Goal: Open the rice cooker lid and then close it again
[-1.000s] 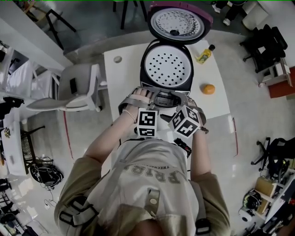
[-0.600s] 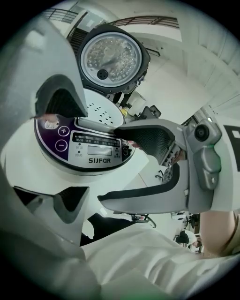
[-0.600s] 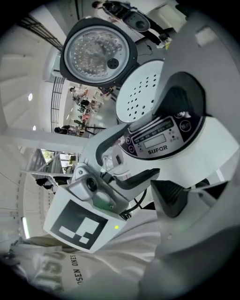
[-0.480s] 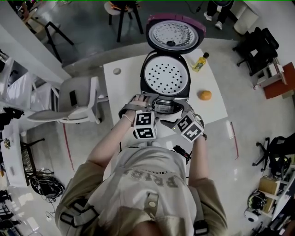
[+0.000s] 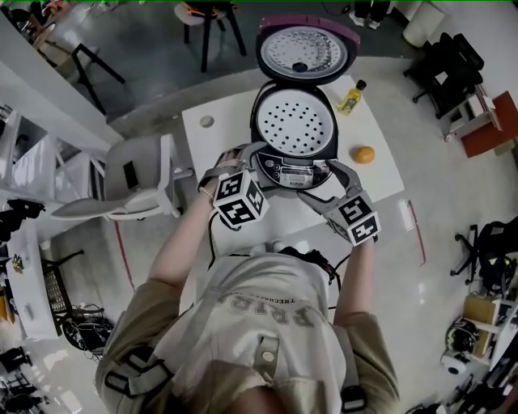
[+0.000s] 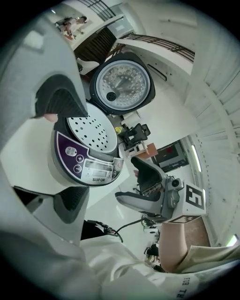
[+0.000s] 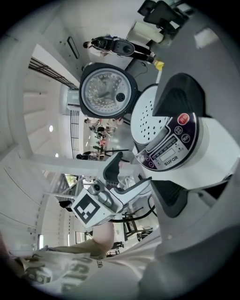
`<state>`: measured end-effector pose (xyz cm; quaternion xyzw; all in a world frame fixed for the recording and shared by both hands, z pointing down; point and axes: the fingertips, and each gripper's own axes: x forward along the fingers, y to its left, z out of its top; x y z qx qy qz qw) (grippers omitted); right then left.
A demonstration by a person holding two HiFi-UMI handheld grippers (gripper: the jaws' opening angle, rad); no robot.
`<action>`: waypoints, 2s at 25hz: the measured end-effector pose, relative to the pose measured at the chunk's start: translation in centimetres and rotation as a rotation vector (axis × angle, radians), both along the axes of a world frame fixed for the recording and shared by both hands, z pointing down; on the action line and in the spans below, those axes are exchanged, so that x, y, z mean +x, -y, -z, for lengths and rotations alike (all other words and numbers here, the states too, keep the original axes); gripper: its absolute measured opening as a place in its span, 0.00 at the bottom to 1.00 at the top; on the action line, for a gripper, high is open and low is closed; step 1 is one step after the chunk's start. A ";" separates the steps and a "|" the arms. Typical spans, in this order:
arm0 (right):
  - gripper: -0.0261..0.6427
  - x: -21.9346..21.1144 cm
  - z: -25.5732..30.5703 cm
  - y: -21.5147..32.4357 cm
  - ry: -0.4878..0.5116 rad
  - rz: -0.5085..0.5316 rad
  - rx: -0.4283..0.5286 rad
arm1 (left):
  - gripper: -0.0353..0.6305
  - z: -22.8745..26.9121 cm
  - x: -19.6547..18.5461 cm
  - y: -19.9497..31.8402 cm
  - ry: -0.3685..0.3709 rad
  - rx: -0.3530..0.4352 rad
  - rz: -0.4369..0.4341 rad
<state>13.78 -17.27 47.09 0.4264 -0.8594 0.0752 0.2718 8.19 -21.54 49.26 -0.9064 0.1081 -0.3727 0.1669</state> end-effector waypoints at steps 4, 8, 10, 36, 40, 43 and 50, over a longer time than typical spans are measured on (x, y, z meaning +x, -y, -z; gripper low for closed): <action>0.67 1.1 2.0 0.5 0.050 -0.069 0.067 | 0.76 2.0 -0.4 0.8 -0.064 0.003 0.008; 0.67 1.9 3.2 0.8 0.071 -0.107 0.102 | 0.76 3.7 -0.2 1.4 -0.117 0.007 0.013; 0.67 2.3 3.8 1.1 0.074 -0.118 0.116 | 0.76 4.3 0.0 1.9 -0.126 0.019 0.019; 0.67 10.8 7.8 10.5 0.311 -0.132 0.211 | 0.76 7.4 -0.3 14.7 -0.287 -0.068 0.253; 0.67 12.2 8.2 12.4 0.317 -0.131 0.225 | 0.76 7.5 -0.3 16.7 -0.286 -0.064 0.276; 0.67 13.0 8.4 13.9 0.305 -0.124 0.229 | 0.76 7.5 -0.2 18.0 -0.278 -0.058 0.289; 0.67 14.6 8.8 17.4 0.292 -0.104 0.243 | 0.76 7.6 0.6 21.3 -0.242 -0.031 0.310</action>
